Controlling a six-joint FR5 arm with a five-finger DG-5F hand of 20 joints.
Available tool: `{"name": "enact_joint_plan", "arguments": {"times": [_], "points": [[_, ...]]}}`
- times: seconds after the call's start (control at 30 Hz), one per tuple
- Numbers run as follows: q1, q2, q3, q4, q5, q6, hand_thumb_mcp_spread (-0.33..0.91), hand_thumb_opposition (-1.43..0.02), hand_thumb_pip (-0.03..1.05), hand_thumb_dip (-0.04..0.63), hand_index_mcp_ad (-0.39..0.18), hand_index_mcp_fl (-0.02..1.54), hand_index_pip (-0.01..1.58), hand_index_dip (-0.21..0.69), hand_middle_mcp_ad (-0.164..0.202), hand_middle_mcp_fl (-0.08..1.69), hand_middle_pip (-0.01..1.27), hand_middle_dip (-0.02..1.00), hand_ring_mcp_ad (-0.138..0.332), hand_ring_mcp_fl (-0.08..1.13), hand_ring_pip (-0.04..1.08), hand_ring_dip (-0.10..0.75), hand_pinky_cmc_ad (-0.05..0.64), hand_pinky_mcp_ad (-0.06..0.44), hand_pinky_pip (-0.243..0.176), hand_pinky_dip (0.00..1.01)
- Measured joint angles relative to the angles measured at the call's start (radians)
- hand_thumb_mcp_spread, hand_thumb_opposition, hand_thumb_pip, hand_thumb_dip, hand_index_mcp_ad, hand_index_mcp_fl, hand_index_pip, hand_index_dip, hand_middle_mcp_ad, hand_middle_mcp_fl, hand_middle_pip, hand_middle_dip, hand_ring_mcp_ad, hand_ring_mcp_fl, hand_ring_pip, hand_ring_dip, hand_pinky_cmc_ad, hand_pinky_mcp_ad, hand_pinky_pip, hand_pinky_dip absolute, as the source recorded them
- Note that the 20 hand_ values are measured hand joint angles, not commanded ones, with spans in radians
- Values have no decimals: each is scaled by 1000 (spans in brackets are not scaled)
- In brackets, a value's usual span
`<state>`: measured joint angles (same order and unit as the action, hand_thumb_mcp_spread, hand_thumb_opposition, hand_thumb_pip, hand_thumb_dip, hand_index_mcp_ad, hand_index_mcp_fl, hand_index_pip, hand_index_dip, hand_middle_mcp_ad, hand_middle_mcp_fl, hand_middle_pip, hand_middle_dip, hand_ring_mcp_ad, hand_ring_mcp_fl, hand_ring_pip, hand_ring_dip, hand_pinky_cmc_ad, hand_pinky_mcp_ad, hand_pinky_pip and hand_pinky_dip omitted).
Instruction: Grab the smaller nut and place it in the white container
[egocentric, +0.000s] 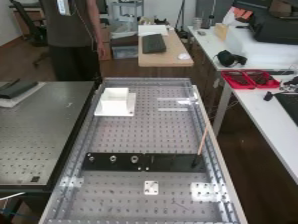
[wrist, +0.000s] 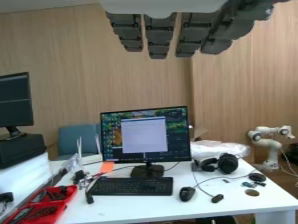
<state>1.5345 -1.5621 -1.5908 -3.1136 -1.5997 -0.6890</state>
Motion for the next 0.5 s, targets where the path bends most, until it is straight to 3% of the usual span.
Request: {"name": "enact_joint_plan", "arguments": {"times": [0.13, 0.23, 0.37, 0.5], "points": [[-1, 0, -1, 0, -2, 1, -7, -24, 28, 3, 5, 24, 7, 19, 51, 2, 16, 28, 49, 7, 10, 16, 51, 40, -10, 23], [-2, 1, -5, 3, -4, 2, 192, -262, 351, 52, -7, 24, 17, 23, 51, 0, 63, 79, 51, 0, 14, 26, 77, 80, -10, 106], [-4, 4, -8, 5, -7, 2, 264, -508, 330, 70, -65, 23, 49, 61, 49, 2, 91, 161, 63, 0, 49, 72, 227, 213, -28, 248], [-4, 5, -13, 7, -7, 3, 265, -618, 353, 70, -72, 24, 52, 79, 51, 0, 108, 208, 105, 0, 56, 87, 328, 274, -44, 311]]}}
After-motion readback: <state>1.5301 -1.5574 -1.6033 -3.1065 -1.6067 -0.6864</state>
